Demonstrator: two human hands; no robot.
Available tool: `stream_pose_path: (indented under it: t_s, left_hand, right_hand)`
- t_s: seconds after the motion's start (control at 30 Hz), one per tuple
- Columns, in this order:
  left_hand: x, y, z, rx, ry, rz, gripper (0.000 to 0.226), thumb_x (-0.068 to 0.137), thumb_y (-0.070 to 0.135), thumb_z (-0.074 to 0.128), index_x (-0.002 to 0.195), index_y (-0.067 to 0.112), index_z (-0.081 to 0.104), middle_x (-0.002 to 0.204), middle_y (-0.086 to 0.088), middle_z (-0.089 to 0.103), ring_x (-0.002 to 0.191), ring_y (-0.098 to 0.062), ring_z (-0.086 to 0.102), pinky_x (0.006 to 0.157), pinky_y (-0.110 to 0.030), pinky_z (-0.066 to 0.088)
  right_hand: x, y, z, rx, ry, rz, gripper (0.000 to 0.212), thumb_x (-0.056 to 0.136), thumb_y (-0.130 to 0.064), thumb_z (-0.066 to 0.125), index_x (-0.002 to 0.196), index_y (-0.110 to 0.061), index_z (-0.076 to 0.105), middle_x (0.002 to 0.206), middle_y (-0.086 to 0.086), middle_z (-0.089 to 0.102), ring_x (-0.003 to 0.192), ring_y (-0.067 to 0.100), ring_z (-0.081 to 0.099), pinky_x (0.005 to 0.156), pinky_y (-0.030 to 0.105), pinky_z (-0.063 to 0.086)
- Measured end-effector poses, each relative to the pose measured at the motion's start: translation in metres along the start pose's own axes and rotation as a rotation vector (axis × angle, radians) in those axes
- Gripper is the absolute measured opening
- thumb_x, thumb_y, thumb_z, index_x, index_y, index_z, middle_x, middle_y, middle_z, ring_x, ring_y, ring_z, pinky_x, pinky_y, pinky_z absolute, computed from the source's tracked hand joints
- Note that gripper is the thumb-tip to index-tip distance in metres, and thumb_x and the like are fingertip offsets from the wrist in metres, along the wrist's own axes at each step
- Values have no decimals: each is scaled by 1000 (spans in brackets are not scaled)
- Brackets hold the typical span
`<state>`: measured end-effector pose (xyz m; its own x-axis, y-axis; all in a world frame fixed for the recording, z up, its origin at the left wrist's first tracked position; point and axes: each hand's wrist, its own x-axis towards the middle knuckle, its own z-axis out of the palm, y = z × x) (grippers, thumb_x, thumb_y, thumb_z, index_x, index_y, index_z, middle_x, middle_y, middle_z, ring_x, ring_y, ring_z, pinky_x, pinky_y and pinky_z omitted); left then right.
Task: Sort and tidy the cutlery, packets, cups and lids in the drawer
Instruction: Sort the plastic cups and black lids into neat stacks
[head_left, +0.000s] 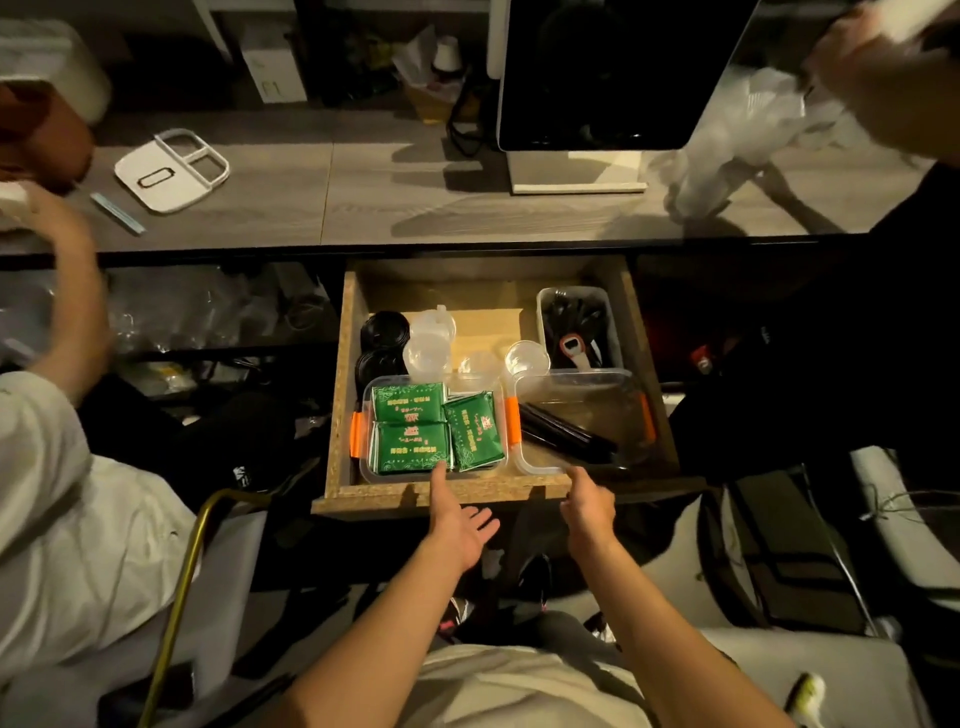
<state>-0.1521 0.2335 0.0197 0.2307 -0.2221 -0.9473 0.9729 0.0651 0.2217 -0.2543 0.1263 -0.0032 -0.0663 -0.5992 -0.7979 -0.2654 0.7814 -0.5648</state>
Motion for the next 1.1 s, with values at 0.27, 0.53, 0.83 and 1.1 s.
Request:
stream_pose_path:
  t_s: [0.27,0.53,0.83,1.1]
  left_hand:
    - [1,-11,20,-195,-21,1,94,89,59,60,159,15,14,162,-25,12,146,-41,27,119,-47,30]
    - [17,-11,27,-224,-78,78,90,93,54,58,160,22,6,162,-26,8,145,-44,28,117,-49,32]
    - [33,29,65,-286,-173,162,89,96,49,56,159,16,3,161,-25,18,145,-41,30,119,-48,29]
    - [49,71,116,-353,-199,188,90,95,49,57,160,17,2,163,-23,13,147,-41,26,119,-51,28]
  right_hand:
    - [7,-15,-5,327,-73,194,42,91,-21,63,127,0,54,101,15,66,76,23,67,57,29,55]
    - [22,-17,-2,348,-343,61,26,97,-35,55,108,-12,62,123,17,62,112,26,58,101,37,46]
    - [53,-62,27,329,-502,32,65,97,-52,45,148,-11,36,144,14,46,137,28,39,110,35,35]
    - [75,-124,59,220,-581,-45,53,97,-55,43,125,-11,55,118,9,63,107,18,58,93,31,45]
